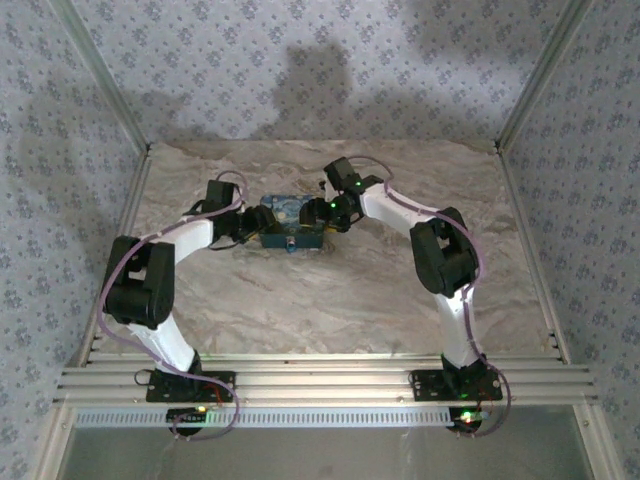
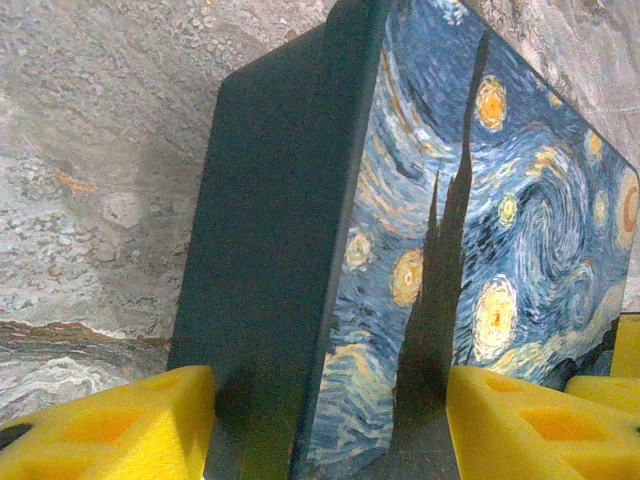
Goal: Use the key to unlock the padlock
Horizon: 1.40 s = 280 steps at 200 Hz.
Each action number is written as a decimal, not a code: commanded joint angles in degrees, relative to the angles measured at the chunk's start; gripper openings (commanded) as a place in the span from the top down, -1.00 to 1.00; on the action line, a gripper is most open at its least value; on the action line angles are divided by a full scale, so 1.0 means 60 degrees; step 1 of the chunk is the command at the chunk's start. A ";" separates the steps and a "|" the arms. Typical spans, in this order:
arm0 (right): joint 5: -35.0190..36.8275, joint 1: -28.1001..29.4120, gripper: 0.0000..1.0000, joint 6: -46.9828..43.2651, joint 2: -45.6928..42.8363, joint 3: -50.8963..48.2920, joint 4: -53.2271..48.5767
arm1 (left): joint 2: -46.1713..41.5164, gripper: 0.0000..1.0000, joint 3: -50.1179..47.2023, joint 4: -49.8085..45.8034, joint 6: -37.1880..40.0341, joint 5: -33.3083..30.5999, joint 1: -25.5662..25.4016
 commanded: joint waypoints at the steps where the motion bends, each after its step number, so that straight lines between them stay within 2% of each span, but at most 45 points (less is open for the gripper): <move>1: 0.0461 0.0036 -0.56 -0.0310 -0.0139 0.0533 -0.1054 | -0.0007 -0.27 0.0444 -0.0824 0.0576 -0.0283 -0.0138; 35: 0.1492 -0.0601 -0.63 -0.0559 -0.1059 0.0557 -0.1961 | -0.0598 -0.34 0.1022 -0.2025 0.1424 -0.1124 -0.0138; 56: 0.2668 -0.1207 -0.63 -0.0318 -0.1379 0.0493 -0.2729 | -0.1051 -0.35 0.1133 -0.2447 0.1727 -0.1461 -0.0151; 78: 0.3631 -0.2031 -0.60 0.0238 -0.1171 0.0546 -0.3516 | -0.1489 -0.35 0.1076 -0.2674 0.1860 -0.1682 -0.0357; 106: 0.4523 -0.2848 -0.53 0.0393 -0.0345 0.0824 -0.3922 | -0.1777 -0.36 0.1064 -0.2983 0.1950 -0.1998 -0.1146; 153: 0.4666 -0.3145 -0.38 0.0533 0.0807 0.1800 -0.4020 | -0.2023 -0.36 0.0327 -0.2462 0.1237 -0.1936 -0.2077; 213: 0.5507 -0.3174 -0.20 0.0479 0.1859 0.3287 -0.4505 | -0.2128 -0.36 -0.0007 -0.2348 0.1209 -0.1965 -0.2209; 280: 0.5428 -0.3231 0.11 0.0116 0.2828 0.4290 -0.4871 | -0.2229 -0.37 -0.0409 -0.2201 0.1209 -0.2024 -0.2214</move>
